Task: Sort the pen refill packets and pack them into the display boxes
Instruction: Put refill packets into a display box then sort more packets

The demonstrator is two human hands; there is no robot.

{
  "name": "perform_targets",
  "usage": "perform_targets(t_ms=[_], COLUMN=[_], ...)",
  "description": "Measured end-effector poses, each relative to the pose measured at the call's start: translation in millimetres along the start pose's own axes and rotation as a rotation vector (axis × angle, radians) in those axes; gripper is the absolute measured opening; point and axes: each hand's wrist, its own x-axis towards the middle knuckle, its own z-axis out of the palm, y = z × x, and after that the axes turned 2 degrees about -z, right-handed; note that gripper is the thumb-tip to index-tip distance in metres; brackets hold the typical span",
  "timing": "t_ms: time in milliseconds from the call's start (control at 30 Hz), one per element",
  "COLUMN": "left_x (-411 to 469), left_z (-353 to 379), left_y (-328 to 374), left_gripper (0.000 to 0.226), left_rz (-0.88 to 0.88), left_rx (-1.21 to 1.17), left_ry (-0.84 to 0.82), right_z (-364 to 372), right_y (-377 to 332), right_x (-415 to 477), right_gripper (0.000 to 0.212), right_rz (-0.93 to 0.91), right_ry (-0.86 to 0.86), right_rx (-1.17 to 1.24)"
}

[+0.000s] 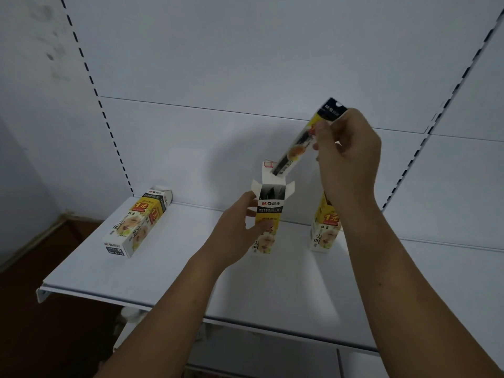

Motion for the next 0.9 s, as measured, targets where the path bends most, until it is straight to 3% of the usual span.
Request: perform_targets(t_ms=[433,600,767,900], left_x=[0.5,0.3,0.5,-0.5], left_z=[0.4,2.5,6.0,7.3], left_y=[1.1,-0.9,-12.1,-18.0], left_gripper=[0.039,0.041,0.063,0.067], left_rz=[-0.01,-0.002,-0.029,-0.041], left_rx=[0.023,0.017,0.003,0.007], left_ry=[0.019,0.034,0.045,0.049], right_z=[20.8,21.6,15.6,18.2], right_y=[27.7,38.3,35.0,40.6], right_x=[-16.2,-21.2,-25.6,-33.0], right_gripper=[0.026,0.018,0.019,0.019], right_rz=[0.089,0.108,0.068,-0.015], right_ry=[-0.384,-0.606,-0.381,-0.575], right_rx=[-0.153,-0.337,-0.24,-0.412])
